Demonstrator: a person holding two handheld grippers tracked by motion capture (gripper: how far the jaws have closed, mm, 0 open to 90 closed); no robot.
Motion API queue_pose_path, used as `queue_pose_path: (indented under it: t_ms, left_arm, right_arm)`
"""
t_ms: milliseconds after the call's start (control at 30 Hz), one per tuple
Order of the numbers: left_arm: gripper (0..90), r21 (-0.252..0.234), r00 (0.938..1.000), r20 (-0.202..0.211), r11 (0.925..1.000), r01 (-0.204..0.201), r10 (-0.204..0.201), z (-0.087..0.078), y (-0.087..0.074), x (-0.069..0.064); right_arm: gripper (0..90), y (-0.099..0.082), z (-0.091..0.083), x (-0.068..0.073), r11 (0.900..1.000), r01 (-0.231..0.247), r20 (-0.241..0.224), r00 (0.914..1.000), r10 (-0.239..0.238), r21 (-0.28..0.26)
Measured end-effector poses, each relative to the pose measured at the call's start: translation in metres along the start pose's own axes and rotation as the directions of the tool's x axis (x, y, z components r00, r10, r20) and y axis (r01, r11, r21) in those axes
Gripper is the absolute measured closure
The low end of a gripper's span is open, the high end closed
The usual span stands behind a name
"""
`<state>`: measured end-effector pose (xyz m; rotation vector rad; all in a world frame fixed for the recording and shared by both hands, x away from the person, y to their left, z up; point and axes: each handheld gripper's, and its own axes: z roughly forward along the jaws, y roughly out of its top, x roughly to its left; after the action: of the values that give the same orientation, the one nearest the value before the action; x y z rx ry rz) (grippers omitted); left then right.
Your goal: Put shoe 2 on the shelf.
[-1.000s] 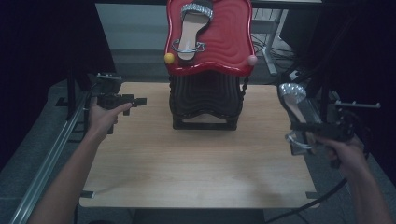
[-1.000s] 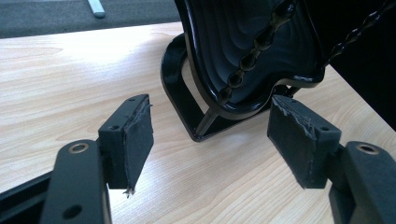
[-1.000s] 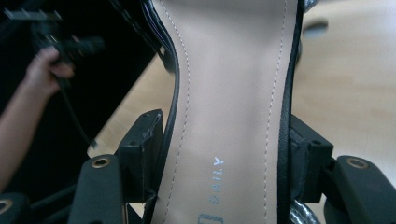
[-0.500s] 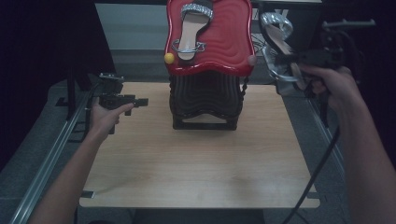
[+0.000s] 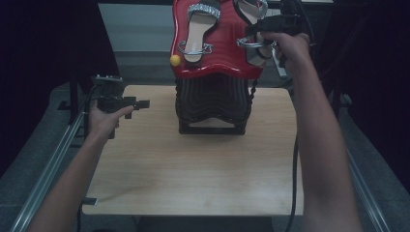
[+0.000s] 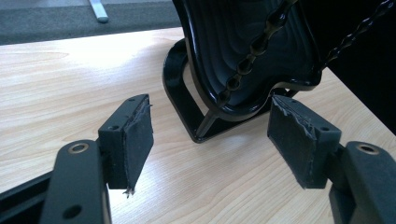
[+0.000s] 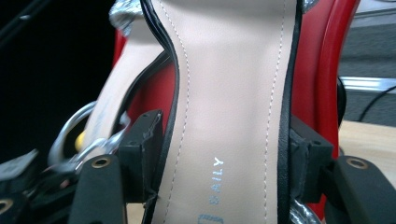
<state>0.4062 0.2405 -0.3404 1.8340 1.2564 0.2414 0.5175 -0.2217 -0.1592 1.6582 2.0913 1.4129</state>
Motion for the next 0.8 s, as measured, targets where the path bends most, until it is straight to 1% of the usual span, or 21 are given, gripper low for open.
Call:
queue_pose_path:
  t_ms: [33,67,100,133,167,200,233,267,300,367,400,433,500,533,567,600,633,700,733,800]
  left_arm:
    - [30.9,0.000,1.0000,-0.001,1.0000,0.000,0.000,0.000,0.000,0.001]
    - [31.0,-0.001,1.0000,-0.002,1.0000,0.002,-0.002,0.000,-0.001,0.002]
    - [31.0,0.002,1.0000,-0.002,1.0000,0.004,-0.004,0.000,-0.001,0.003]
    - [30.9,0.003,0.9999,-0.006,1.0000,0.009,-0.009,0.001,-0.002,0.004]
    - [30.9,0.006,0.9999,-0.007,0.9999,0.010,-0.010,0.002,-0.003,0.006]
    - [30.9,0.009,0.9998,-0.010,0.9998,0.016,-0.016,0.003,-0.004,0.008]
    - [30.9,0.009,0.9998,-0.010,0.9998,0.016,-0.016,0.003,-0.004,0.008]
    - [30.9,0.008,0.9998,-0.011,0.9998,0.019,-0.019,0.003,-0.005,0.010]
    - [30.9,0.010,0.9997,-0.012,0.9997,0.021,-0.021,0.004,-0.006,0.011]
    - [30.9,0.014,0.9997,-0.013,0.9996,0.023,-0.022,0.005,-0.007,0.013]
    - [30.8,0.015,0.9996,-0.013,0.9996,0.025,-0.025,0.006,-0.008,0.014]
    - [30.8,0.014,0.9996,-0.011,0.9996,0.026,-0.026,0.006,-0.009,0.014]
    - [30.8,0.019,0.9996,-0.010,0.9994,0.028,-0.028,0.008,-0.009,0.014]
    - [30.8,0.020,0.9996,-0.007,0.9994,0.027,-0.027,0.009,-0.010,0.014]
    - [30.8,0.021,0.9997,-0.006,0.9995,0.023,-0.023,0.010,-0.010,0.013]
    - [30.8,0.021,0.9997,-0.006,0.9995,0.023,-0.023,0.010,-0.010,0.013]
    - [30.7,0.023,0.9998,-0.003,0.9995,0.019,-0.019,0.011,-0.010,0.012]
    - [30.7,0.024,0.9998,-0.003,0.9995,0.018,-0.018,0.012,-0.011,0.012]
    - [30.7,0.023,0.9998,-0.002,0.9995,0.019,-0.019,0.012,-0.011,0.012]
    - [30.7,0.025,0.9998,-0.003,0.9994,0.022,-0.022,0.013,-0.011,0.013]
  right_arm:
    - [38.4,0.003,0.013,0.001,1.0000,-0.006,0.006,1.0000,0.006,-0.005]
    - [38.3,0.005,0.019,0.002,0.9999,-0.006,0.019,0.9998,0.006,-0.008]
    - [38.3,0.005,0.019,0.002,0.9999,-0.006,0.019,0.9998,0.006,-0.008]
    - [38.3,0.005,0.024,0.003,0.9999,-0.004,0.026,0.9997,0.005,-0.013]
    - [38.3,0.006,0.031,0.004,0.9997,-0.010,0.041,0.9991,0.011,-0.021]
    - [38.2,0.006,0.039,0.005,0.9997,-0.007,0.079,0.9968,0.009,-0.023]
    - [38.2,0.006,0.039,0.005,0.9997,-0.007,0.079,0.9968,0.009,-0.023]
    - [38.0,0.004,0.049,0.006,0.9999,0.006,0.138,0.9904,-0.004,-0.014]
    - [38.0,0.004,0.049,0.006,0.9999,0.006,0.138,0.9904,-0.004,-0.014]
    - [37.6,0.001,0.056,0.006,0.9997,0.023,0.174,0.9845,-0.021,-0.008]
    - [37.4,-0.001,0.059,0.006,0.9994,0.028,0.185,0.9825,-0.023,-0.023]
    - [37.1,-0.002,0.060,0.007,0.9987,0.041,0.200,0.9792,-0.034,-0.030]
    - [35.8,-0.002,0.062,0.012,0.9982,0.054,0.221,0.9740,-0.048,-0.024]
    - [35.0,-0.003,0.063,0.015,0.9983,0.054,0.228,0.9725,-0.047,-0.024]
    - [29.9,-0.003,0.063,0.018,0.9985,0.043,0.220,0.9750,-0.034,-0.035]
    - [29.9,-0.003,0.063,0.018,0.9985,0.043,0.220,0.9750,-0.034,-0.035]
    - [25.5,-0.002,0.061,0.019,0.9981,0.039,0.222,0.9747,-0.027,-0.048]
    - [24.4,-0.002,0.060,0.019,0.9983,0.036,0.224,0.9742,-0.025,-0.046]
    - [24.3,-0.002,0.059,0.018,0.9974,0.043,0.226,0.9736,-0.029,-0.058]
    - [22.7,-0.002,0.052,0.016,0.9950,0.044,0.201,0.9793,-0.025,-0.089]
